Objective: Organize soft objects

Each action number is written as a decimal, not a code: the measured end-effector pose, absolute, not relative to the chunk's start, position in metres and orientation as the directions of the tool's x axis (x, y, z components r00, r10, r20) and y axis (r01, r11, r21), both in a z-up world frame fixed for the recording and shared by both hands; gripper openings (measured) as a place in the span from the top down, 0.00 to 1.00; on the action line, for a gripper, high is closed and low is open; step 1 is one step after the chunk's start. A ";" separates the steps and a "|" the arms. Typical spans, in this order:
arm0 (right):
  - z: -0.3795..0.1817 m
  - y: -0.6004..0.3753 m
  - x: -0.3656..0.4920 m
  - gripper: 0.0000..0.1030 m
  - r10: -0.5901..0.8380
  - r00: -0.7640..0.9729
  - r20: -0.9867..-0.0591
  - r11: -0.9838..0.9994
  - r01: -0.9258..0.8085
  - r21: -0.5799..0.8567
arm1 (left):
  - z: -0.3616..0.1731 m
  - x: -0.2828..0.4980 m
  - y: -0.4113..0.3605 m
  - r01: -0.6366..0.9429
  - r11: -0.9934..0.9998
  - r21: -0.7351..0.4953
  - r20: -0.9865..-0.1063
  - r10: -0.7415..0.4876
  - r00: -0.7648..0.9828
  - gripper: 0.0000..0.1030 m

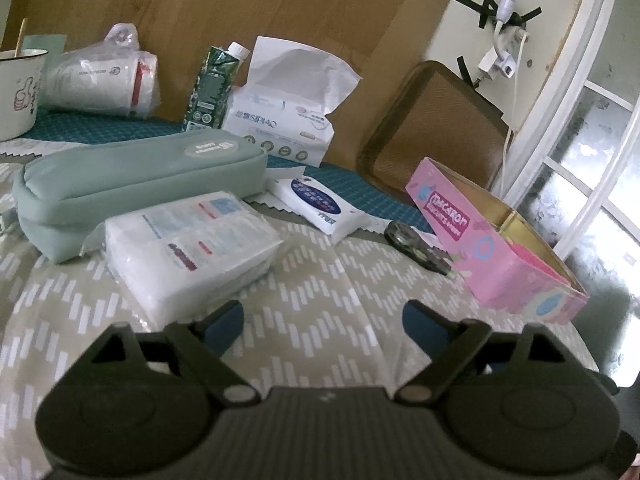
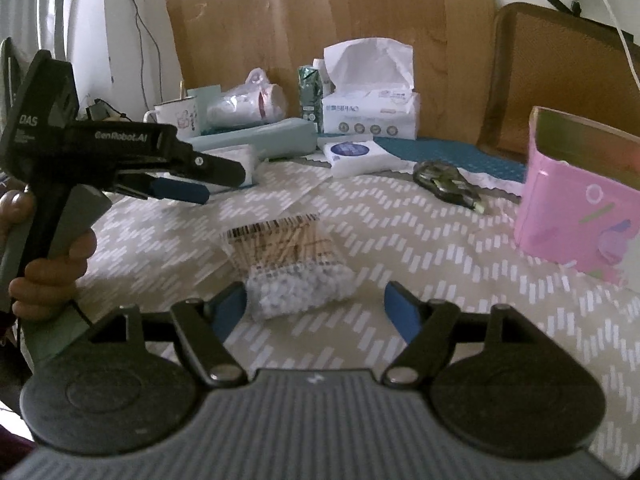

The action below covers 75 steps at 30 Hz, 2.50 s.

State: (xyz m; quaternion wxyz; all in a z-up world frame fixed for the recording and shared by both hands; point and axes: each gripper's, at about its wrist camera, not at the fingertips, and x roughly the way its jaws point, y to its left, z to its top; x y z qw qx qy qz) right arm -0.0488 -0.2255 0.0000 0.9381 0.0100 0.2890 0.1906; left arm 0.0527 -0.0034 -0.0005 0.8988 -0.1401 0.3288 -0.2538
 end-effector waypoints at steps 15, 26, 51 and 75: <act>-0.001 -0.226 -0.047 0.23 0.374 0.754 -0.539 0.923 -0.359 0.138 | -0.001 0.055 -0.002 0.368 0.823 -0.432 -0.516 -0.561 0.647 0.10; -0.001 -0.226 -0.047 0.23 0.374 0.754 -0.540 0.923 -0.362 0.133 | -0.001 0.055 -0.001 0.368 0.823 -0.433 -0.515 -0.561 0.648 0.10; -0.001 -0.228 -0.047 0.23 0.366 0.759 -0.538 0.927 -0.346 0.144 | -0.001 0.055 0.001 0.366 0.820 -0.441 -0.510 -0.564 0.649 0.09; -0.001 -0.228 -0.047 0.23 0.368 0.759 -0.537 0.927 -0.348 0.143 | -0.001 0.055 0.001 0.367 0.817 -0.444 -0.507 -0.567 0.649 0.09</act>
